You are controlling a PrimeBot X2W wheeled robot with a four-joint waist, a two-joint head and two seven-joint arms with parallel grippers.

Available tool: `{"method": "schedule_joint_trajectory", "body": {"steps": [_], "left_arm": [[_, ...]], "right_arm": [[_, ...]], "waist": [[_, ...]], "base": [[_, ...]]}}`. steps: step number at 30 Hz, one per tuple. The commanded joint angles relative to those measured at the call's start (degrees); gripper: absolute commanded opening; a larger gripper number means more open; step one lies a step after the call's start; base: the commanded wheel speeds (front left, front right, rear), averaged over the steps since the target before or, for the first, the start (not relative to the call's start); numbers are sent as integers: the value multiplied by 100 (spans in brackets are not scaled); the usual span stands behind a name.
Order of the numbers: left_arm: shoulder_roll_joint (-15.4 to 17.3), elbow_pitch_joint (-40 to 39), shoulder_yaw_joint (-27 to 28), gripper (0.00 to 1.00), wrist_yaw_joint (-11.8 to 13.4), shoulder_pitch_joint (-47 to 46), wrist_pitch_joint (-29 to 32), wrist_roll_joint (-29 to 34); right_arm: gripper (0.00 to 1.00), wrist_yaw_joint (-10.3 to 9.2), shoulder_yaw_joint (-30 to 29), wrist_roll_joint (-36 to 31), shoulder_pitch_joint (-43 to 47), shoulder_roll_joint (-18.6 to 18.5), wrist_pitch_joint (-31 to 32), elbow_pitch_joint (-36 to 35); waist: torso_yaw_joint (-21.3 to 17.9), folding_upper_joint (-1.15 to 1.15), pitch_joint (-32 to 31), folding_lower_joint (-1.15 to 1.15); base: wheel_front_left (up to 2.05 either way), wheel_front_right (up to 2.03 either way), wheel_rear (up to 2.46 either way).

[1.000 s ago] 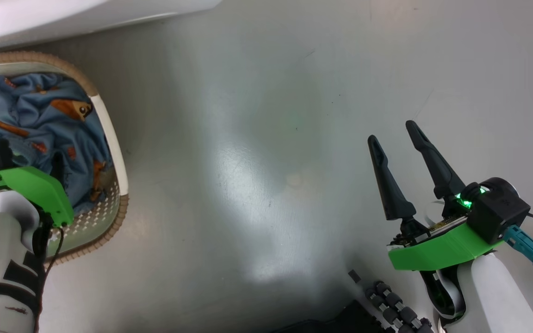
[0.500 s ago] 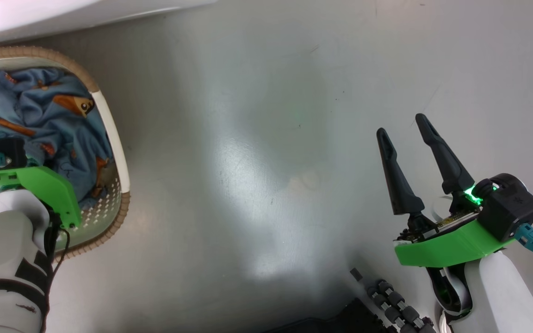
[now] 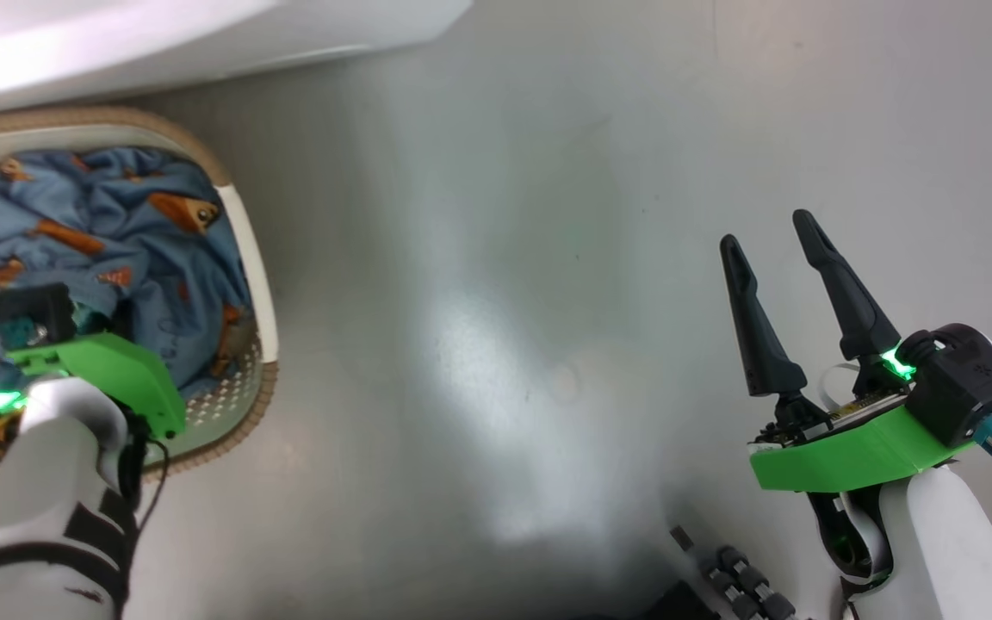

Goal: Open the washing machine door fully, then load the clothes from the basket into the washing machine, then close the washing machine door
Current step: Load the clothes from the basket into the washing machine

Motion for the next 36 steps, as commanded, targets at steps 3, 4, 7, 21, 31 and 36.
{"method": "schedule_joint_trajectory", "body": {"steps": [3,4,7,21,31,36], "left_arm": [[70,-294,204,0,114,484,-108,-101],[34,-493,246,0,135,587,-114,-126],[-76,-1288,428,0,196,1067,-118,-182],[-591,-3883,953,0,154,3314,-121,-60],[-624,-5256,948,0,274,4468,-121,-203],[-624,-5776,861,0,341,4863,-121,-309]], "right_arm": [[100,9,88,26,219,-78,-27,-71],[100,9,88,20,233,-87,-27,-62],[100,9,100,2,297,-122,-27,-28],[100,9,25,-66,1006,-215,-27,189],[100,9,8,-189,1671,-110,-27,322],[100,9,6,-242,1868,-82,-27,325]], "waist": [[283,0,-403,0],[333,0,-499,0],[490,0,-826,0],[1116,0,-2684,0],[1247,0,-3963,0],[1275,0,-4347,0]], "base": [[0,0,0],[0,0,0],[0,0,0],[0,0,0],[0,0,0],[0,0,0]]}}
